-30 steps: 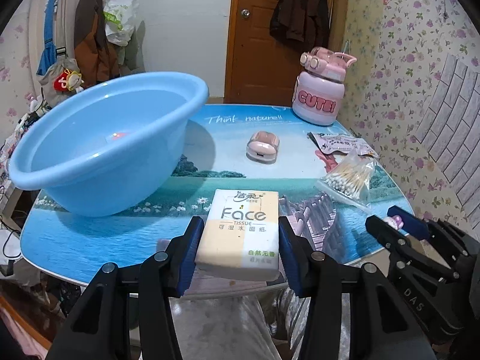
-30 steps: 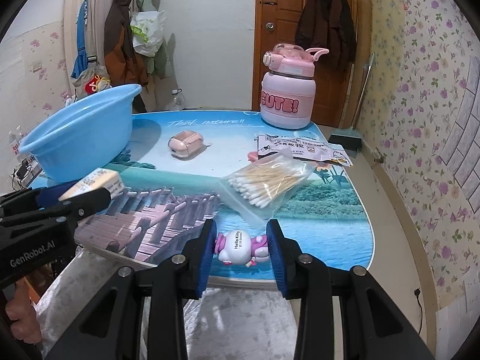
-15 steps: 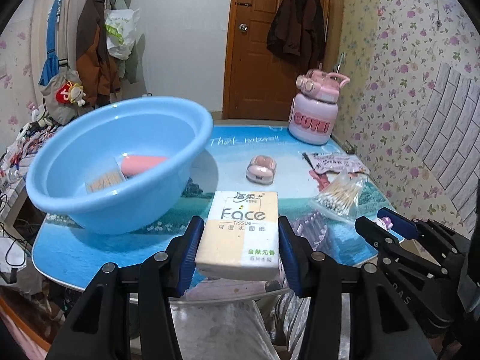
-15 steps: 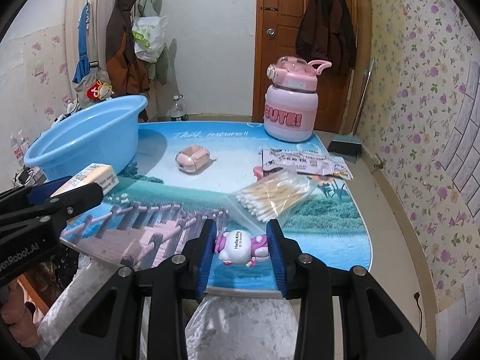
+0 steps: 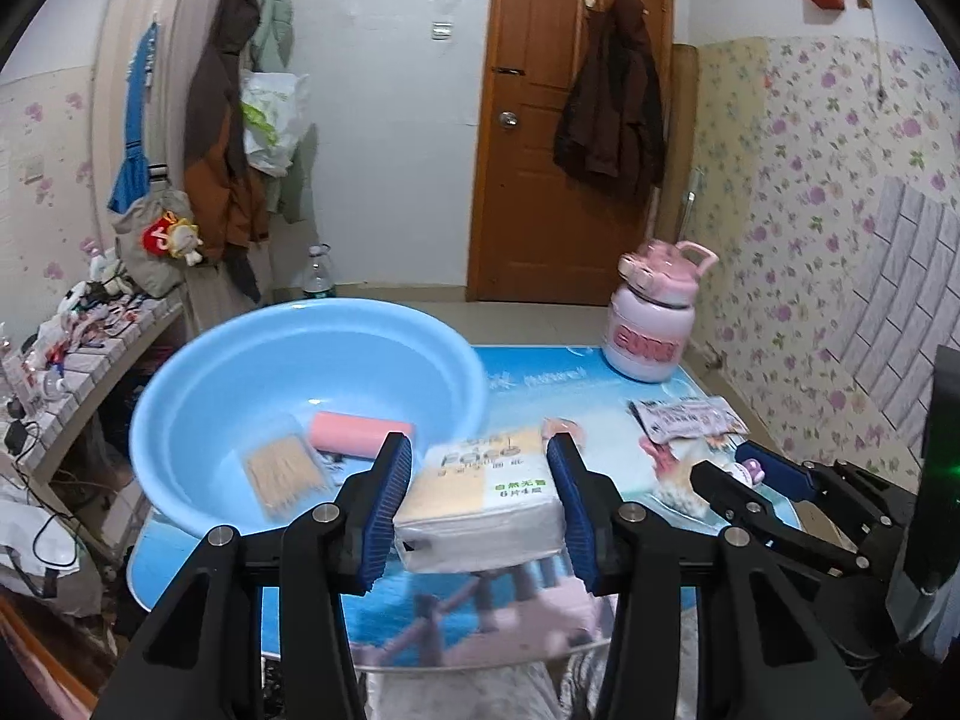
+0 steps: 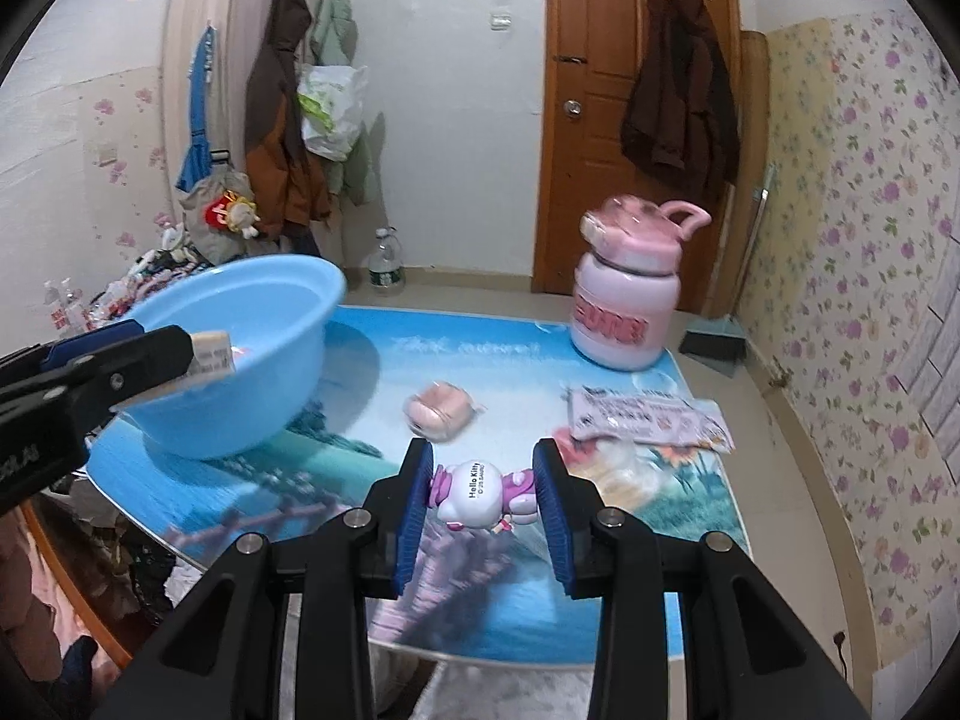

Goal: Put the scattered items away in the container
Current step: 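Carry the Face tissue pack over the basin with the left gripper while the right carries Hello Kitty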

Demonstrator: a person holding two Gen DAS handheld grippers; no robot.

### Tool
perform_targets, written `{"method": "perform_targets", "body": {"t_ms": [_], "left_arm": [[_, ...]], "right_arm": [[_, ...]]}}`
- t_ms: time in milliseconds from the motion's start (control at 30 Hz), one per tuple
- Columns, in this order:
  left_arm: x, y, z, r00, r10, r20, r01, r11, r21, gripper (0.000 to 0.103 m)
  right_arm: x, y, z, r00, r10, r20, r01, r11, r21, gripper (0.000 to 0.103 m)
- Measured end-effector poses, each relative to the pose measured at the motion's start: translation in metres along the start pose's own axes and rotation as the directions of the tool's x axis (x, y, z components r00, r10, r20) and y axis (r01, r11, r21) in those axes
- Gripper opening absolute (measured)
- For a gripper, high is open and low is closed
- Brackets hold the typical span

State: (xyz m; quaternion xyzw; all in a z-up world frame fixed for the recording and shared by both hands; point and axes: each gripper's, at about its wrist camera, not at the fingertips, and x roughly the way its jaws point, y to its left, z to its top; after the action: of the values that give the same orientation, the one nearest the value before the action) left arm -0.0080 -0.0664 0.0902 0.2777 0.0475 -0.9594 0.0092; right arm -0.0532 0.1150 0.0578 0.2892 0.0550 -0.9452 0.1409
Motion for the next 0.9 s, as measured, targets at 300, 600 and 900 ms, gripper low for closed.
{"method": "perform_targets", "body": {"t_ms": [300, 600, 900], "left_arm": [[-0.001, 0.03, 0.011, 0.998, 0.054, 0.042, -0.053, 0.998, -0.019, 0.044], [0.012, 0.04, 0.014, 0.998, 0.05, 0.025, -0.049, 0.998, -0.038, 0.044], [0.025, 0.054, 0.019, 0.998, 0.066, 0.016, -0.065, 0.996, -0.059, 0.044]], "right_arm": [[0.012, 0.037, 0.028, 0.998, 0.054, 0.033, -0.052, 0.996, -0.07, 0.036], [0.025, 0.048, 0.034, 0.997, 0.07, 0.022, -0.068, 0.995, -0.077, 0.036], [0.032, 0.045, 0.036, 0.998, 0.061, 0.011, -0.06, 0.996, -0.072, 0.036]]}}
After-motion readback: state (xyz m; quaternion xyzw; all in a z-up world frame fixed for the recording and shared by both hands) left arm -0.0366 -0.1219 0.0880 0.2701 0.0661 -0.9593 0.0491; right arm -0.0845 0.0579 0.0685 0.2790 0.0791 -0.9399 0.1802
